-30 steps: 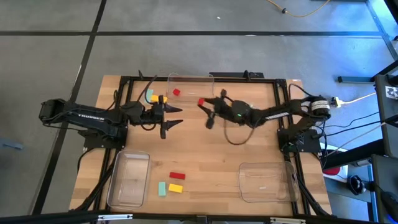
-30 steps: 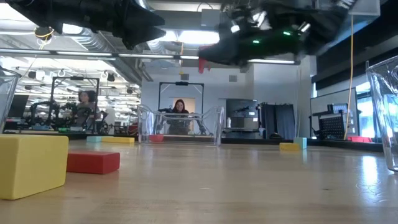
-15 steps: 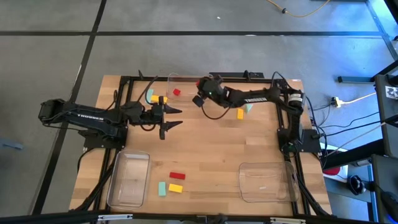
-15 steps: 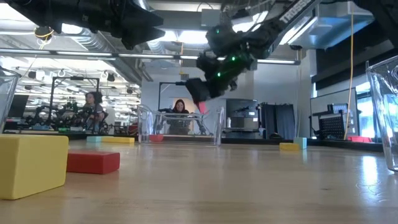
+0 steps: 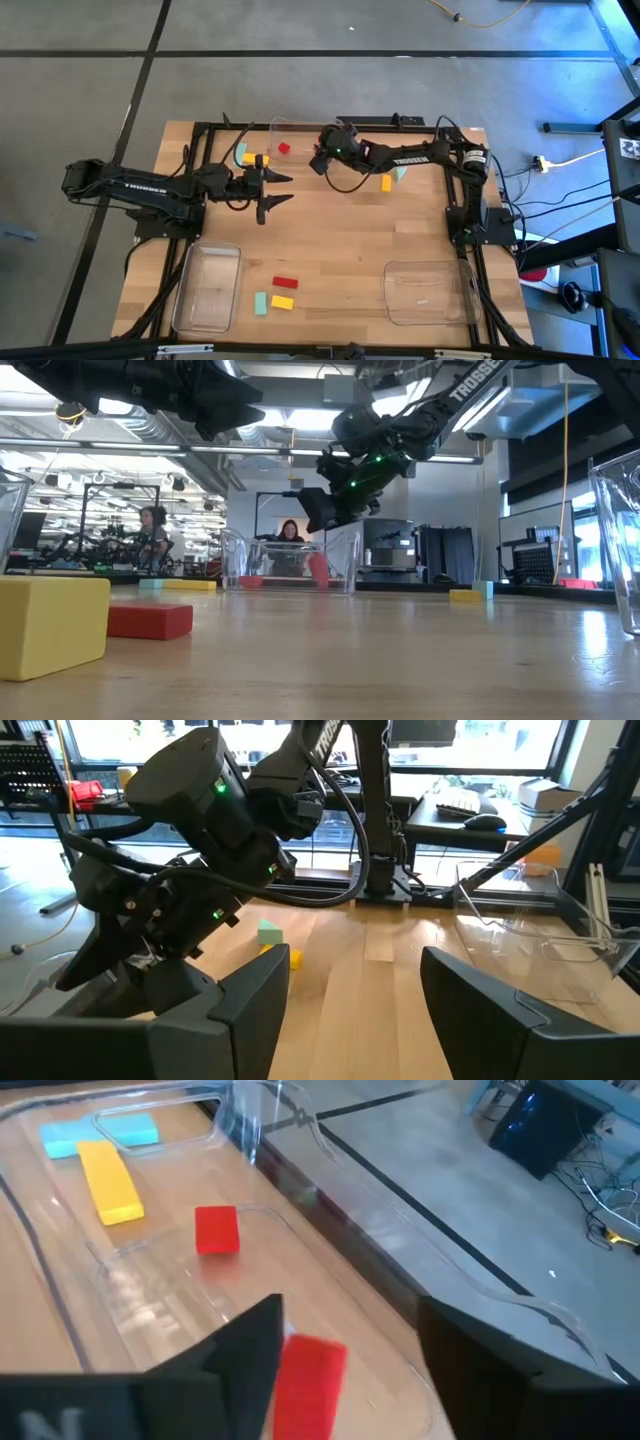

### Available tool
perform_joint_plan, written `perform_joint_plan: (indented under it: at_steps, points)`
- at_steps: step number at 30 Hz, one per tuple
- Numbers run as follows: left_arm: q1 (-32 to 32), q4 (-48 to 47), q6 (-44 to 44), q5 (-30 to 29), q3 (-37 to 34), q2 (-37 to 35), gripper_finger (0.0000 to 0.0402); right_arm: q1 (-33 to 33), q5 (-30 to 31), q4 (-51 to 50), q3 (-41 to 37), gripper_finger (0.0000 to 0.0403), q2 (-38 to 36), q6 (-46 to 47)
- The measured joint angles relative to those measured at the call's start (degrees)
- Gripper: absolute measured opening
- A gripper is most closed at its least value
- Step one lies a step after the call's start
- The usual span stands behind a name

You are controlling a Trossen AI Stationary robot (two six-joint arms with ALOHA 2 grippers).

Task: Sort & place blocks by color
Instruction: Put the red block into the top transparent bin

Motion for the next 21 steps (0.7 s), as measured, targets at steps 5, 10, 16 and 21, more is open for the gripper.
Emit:
perform_joint_plan:
  at_steps: [5,10,16,21]
  points:
    - [0.0,-0.1,0.0,0.0,0.0,0.0,0.0219,0.0,-0.8,-1.7,-0.1,0.03,-1.1,-2.2]
    - [0.0,-1.4,0.0,0.1,0.0,0.0,0.0219,1.8,-2.0,-9.6,-1.1,0.0318,-6.7,-5.6]
    - [-0.5,-1.6,0.0,0.3,0.0,0.0,0.0219,7.4,-5.2,-5.6,-14.0,0.0318,-18.6,-5.1]
    - [-2.3,-1.4,0.0,0.4,0.0,0.0,0.0219,14.9,-9.2,19.8,-33.1,0.0319,-29.3,-0.6]
